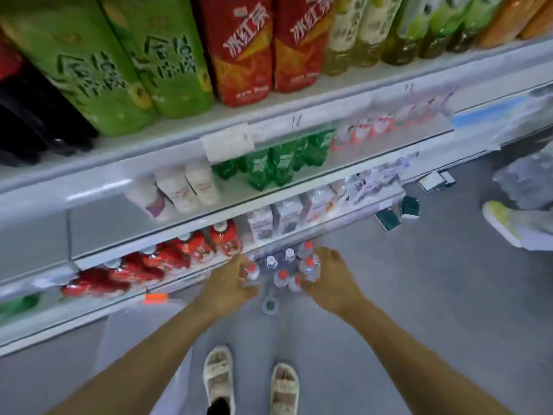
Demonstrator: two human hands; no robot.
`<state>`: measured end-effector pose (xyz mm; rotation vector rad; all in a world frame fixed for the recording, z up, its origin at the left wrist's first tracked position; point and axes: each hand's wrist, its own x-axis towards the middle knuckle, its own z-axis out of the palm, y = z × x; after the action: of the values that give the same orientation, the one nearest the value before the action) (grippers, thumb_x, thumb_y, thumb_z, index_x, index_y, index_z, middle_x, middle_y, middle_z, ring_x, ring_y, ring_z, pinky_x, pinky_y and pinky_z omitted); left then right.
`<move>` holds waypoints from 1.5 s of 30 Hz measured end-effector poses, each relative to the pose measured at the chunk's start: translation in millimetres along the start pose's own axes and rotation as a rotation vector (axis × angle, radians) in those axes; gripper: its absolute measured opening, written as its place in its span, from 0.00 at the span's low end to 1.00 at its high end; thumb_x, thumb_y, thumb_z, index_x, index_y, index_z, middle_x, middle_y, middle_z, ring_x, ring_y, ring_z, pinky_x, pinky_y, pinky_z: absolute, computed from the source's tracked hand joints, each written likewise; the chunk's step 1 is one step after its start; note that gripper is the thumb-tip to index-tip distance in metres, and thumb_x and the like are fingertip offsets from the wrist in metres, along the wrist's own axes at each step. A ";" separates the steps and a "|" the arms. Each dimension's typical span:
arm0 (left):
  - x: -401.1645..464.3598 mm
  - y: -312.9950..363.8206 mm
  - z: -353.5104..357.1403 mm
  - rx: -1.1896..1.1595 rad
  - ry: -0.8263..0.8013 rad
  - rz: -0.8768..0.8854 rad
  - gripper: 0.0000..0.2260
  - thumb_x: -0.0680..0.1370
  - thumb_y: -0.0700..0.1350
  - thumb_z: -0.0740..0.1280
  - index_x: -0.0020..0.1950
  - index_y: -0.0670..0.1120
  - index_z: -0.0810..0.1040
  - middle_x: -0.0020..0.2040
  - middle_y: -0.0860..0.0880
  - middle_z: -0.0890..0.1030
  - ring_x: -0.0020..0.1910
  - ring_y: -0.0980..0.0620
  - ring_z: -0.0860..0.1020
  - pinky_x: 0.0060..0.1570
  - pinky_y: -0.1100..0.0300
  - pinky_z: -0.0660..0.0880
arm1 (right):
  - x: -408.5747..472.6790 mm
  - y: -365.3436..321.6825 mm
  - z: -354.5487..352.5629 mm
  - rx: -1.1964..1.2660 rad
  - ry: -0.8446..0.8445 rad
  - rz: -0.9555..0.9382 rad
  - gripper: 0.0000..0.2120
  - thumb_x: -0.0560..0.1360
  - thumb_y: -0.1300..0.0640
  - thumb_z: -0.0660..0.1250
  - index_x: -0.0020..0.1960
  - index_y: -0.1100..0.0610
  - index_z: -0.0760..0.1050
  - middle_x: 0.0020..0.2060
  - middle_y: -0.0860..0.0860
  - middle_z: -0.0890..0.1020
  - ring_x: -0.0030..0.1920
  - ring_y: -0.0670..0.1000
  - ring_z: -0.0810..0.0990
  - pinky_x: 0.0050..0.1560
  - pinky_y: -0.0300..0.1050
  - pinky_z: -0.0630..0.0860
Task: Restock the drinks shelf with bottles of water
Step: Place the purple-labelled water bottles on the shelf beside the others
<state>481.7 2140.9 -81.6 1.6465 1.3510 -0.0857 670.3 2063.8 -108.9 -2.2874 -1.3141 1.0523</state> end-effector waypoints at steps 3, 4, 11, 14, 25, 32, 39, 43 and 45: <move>21.5 -25.0 32.5 0.020 0.011 -0.019 0.22 0.67 0.44 0.71 0.60 0.46 0.72 0.50 0.49 0.74 0.46 0.50 0.74 0.51 0.57 0.73 | 21.7 33.8 26.5 0.011 0.002 0.006 0.21 0.67 0.56 0.73 0.56 0.65 0.74 0.50 0.61 0.78 0.52 0.63 0.77 0.50 0.50 0.73; 29.3 -33.8 41.9 0.018 0.013 -0.020 0.23 0.69 0.42 0.72 0.63 0.45 0.71 0.50 0.50 0.73 0.48 0.50 0.73 0.52 0.58 0.72 | 29.8 42.1 34.5 0.018 0.018 0.004 0.23 0.67 0.56 0.74 0.58 0.64 0.72 0.53 0.59 0.77 0.54 0.62 0.75 0.51 0.47 0.71; 109.6 -110.2 90.5 0.139 0.041 -0.064 0.26 0.72 0.44 0.71 0.67 0.46 0.68 0.61 0.48 0.74 0.58 0.47 0.74 0.55 0.62 0.68 | 101.0 94.4 122.9 0.067 -0.049 0.070 0.30 0.66 0.52 0.69 0.66 0.57 0.66 0.56 0.55 0.77 0.55 0.59 0.77 0.48 0.44 0.70; 150.1 -144.2 109.0 0.173 0.065 -0.064 0.25 0.73 0.45 0.71 0.67 0.48 0.67 0.64 0.49 0.74 0.60 0.49 0.73 0.54 0.62 0.67 | 136.1 113.7 168.7 0.080 -0.077 0.085 0.27 0.68 0.56 0.71 0.65 0.57 0.67 0.56 0.53 0.76 0.55 0.56 0.76 0.49 0.42 0.69; 271.8 -238.9 157.6 0.234 0.132 0.028 0.24 0.69 0.44 0.72 0.63 0.48 0.70 0.57 0.46 0.77 0.57 0.44 0.75 0.55 0.50 0.73 | 265.3 159.6 291.7 -0.062 -0.004 -0.043 0.30 0.69 0.61 0.71 0.69 0.60 0.63 0.62 0.58 0.73 0.62 0.59 0.72 0.56 0.49 0.70; 300.3 -265.1 175.6 0.194 0.189 0.036 0.23 0.70 0.42 0.72 0.62 0.49 0.71 0.58 0.48 0.76 0.56 0.46 0.75 0.56 0.51 0.73 | 306.5 173.4 323.6 -0.295 -0.031 -0.114 0.30 0.72 0.59 0.70 0.69 0.60 0.61 0.62 0.59 0.72 0.61 0.59 0.72 0.54 0.48 0.71; 308.4 -267.2 175.1 0.180 0.222 0.088 0.25 0.69 0.45 0.74 0.64 0.49 0.71 0.60 0.49 0.77 0.58 0.48 0.75 0.57 0.51 0.73 | 312.3 171.1 323.2 -0.423 0.031 -0.156 0.22 0.71 0.58 0.70 0.62 0.60 0.68 0.57 0.58 0.75 0.55 0.59 0.77 0.48 0.47 0.74; 297.9 -258.0 164.9 0.193 0.211 0.111 0.27 0.70 0.48 0.74 0.66 0.49 0.69 0.63 0.49 0.75 0.61 0.49 0.73 0.59 0.52 0.72 | 298.0 161.6 306.6 -0.358 0.136 -0.162 0.20 0.71 0.55 0.70 0.60 0.60 0.71 0.52 0.57 0.78 0.51 0.58 0.78 0.41 0.43 0.69; 286.4 -248.7 157.2 0.189 0.199 0.123 0.27 0.70 0.47 0.74 0.66 0.48 0.69 0.63 0.49 0.75 0.61 0.49 0.74 0.59 0.54 0.71 | 284.8 151.8 286.0 -0.319 0.164 -0.149 0.23 0.68 0.53 0.72 0.60 0.59 0.71 0.51 0.57 0.78 0.51 0.58 0.78 0.43 0.43 0.69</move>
<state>473.0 2216.2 -485.1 1.9352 1.4206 0.0252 647.2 2193.8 -519.4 -2.3881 -1.6513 0.6291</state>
